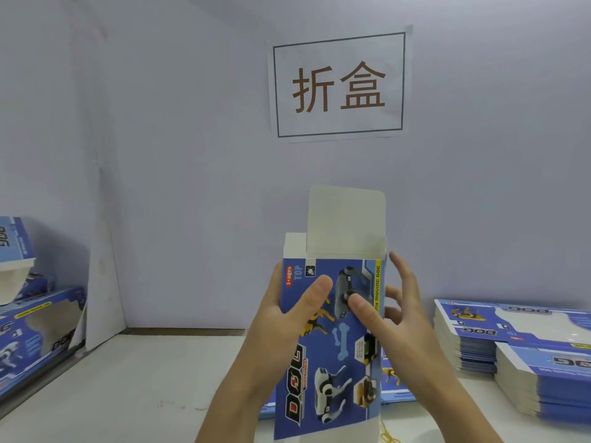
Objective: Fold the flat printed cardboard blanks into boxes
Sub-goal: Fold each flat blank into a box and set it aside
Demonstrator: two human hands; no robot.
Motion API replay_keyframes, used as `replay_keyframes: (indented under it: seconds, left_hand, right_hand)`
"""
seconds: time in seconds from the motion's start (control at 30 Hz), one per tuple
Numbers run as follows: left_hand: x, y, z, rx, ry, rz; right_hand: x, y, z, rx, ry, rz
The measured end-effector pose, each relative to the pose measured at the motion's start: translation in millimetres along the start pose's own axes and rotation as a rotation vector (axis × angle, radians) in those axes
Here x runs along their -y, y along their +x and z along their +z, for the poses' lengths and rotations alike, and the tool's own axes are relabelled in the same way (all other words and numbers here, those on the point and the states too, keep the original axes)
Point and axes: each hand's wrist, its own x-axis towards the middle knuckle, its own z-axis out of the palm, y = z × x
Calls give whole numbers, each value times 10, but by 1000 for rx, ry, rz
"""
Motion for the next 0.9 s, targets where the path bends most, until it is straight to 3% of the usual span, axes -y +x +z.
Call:
replay_keyframes:
  seconds: [0.23,0.4,0.67,0.9]
  left_hand:
    - [34,31,36,-162,-5,78]
    - [56,6,113,-118,-16,75]
    - [51,-12,241,-202,-16,154]
    - [-8,-4,309,-99,19,265]
  right_hand:
    - [94,-8,-7,55,-27,-23]
    - [101,-15,23,-64,51,-114]
    - [237,-39,53,-69,-32,-246]
    - [197,-2,5,-117,22,-262]
